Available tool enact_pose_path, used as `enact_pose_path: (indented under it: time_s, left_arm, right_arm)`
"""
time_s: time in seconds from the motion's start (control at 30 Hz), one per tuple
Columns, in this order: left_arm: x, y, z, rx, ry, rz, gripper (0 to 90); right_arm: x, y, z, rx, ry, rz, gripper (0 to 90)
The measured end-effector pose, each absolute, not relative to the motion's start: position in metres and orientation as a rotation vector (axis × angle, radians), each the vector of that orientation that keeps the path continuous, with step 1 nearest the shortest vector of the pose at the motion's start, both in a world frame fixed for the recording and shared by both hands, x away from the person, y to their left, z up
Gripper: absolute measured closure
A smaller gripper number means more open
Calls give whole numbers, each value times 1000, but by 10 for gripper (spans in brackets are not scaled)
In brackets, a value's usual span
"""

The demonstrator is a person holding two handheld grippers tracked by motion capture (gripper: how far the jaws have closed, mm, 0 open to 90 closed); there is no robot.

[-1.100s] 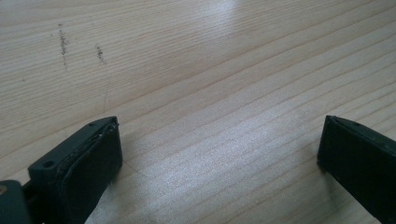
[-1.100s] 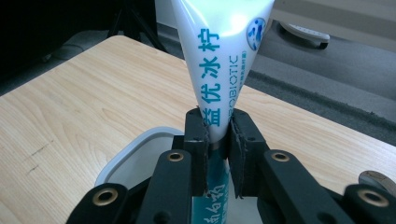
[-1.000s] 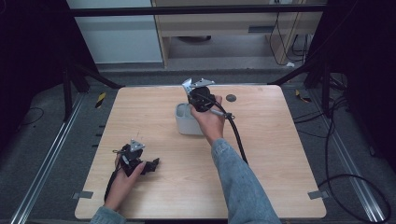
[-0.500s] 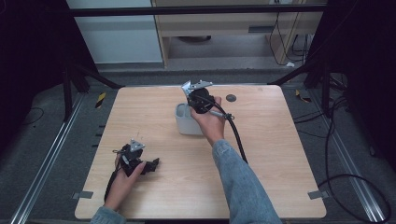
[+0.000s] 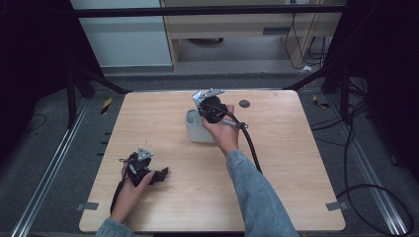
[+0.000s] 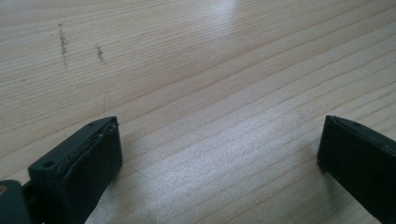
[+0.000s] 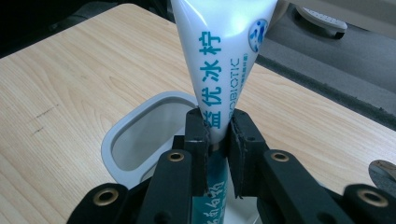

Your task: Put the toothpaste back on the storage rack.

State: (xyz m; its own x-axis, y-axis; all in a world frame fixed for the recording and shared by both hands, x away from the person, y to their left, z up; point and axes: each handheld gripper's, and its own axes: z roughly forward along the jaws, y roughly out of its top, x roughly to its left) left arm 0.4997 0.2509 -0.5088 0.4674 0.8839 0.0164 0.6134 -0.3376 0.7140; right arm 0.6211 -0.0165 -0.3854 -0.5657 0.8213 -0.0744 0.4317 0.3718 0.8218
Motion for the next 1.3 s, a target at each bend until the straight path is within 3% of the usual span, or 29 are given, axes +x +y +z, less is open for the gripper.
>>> enact_pose_path:
  time_s: [1.3]
  left_arm:
    - [500, 251, -509, 2070, 1239, 540, 0]
  right_arm:
    - [623, -14, -391, 1071, 2223, 1036, 785]
